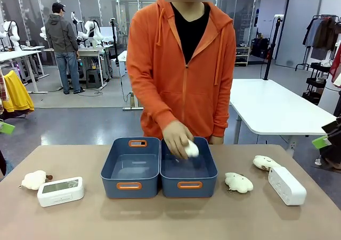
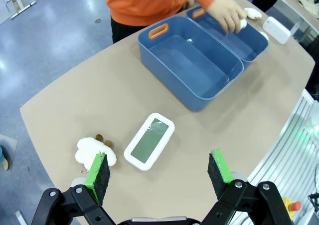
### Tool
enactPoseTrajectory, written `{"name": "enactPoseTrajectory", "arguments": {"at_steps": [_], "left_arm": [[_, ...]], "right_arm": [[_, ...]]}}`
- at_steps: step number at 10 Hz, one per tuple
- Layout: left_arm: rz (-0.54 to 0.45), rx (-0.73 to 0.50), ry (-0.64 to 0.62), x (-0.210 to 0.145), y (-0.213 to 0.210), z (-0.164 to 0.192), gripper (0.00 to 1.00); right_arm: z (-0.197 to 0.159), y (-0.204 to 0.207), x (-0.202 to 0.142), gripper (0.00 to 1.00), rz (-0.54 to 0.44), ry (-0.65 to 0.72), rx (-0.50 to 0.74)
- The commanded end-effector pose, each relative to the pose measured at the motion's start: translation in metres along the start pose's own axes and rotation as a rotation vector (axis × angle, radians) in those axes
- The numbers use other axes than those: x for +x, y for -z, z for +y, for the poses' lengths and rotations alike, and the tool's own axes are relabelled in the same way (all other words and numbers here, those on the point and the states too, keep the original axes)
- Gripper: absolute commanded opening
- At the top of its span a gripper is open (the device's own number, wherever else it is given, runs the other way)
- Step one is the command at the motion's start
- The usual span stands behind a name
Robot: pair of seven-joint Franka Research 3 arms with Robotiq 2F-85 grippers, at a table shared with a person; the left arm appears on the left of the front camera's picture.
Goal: Sort the digital clocks into the basket.
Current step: Pick up the Digital clock from the table and place it into the empty Plastic storage basket.
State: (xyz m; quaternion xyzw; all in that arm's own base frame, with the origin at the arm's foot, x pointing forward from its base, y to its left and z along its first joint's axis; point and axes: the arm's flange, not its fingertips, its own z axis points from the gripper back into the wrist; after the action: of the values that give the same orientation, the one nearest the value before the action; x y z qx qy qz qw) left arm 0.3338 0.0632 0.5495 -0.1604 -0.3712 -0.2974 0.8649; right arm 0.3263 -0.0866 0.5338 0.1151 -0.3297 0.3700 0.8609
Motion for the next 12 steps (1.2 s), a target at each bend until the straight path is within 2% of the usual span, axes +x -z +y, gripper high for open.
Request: {"name": "enactPoseTrajectory", "arguments": {"at_steps": [1,5,6,7,9,10,12], "left_arm": [[0.0,-0.004,0.005,0.001,0.0,0.001,1.0],[0.0,-0.004,0.005,0.001,0.0,0.001,1.0],[0.0,-0.004,0.005,0.001,0.0,0.001,1.0],[0.0,-0.004,0.005,0.001,0.0,0.001,1.0],[0.0,-0.004,0.005,0.001,0.0,0.001,1.0],[0.0,-0.004,0.005,0.001,0.0,0.001,1.0],[0.0,-0.004,0.005,0.001,0.0,0.001,1.0]], "right_arm": [[-0.004,0.003,0.003,1.0,0.053,0.065,-0.041],[-0.009,0.029,0.014,1.0,0.203,0.158,-0.083],[-0.018,0.059,0.023,1.0,0.277,0.249,-0.144],[-0.024,0.091,0.03,1.0,0.309,0.372,-0.235],[-0.031,0.135,0.034,1.0,0.362,0.479,-0.301],[-0.038,0.148,0.032,1.0,0.396,0.53,-0.256],[-0.053,0.175,0.026,1.0,0.466,0.575,-0.284]]}}
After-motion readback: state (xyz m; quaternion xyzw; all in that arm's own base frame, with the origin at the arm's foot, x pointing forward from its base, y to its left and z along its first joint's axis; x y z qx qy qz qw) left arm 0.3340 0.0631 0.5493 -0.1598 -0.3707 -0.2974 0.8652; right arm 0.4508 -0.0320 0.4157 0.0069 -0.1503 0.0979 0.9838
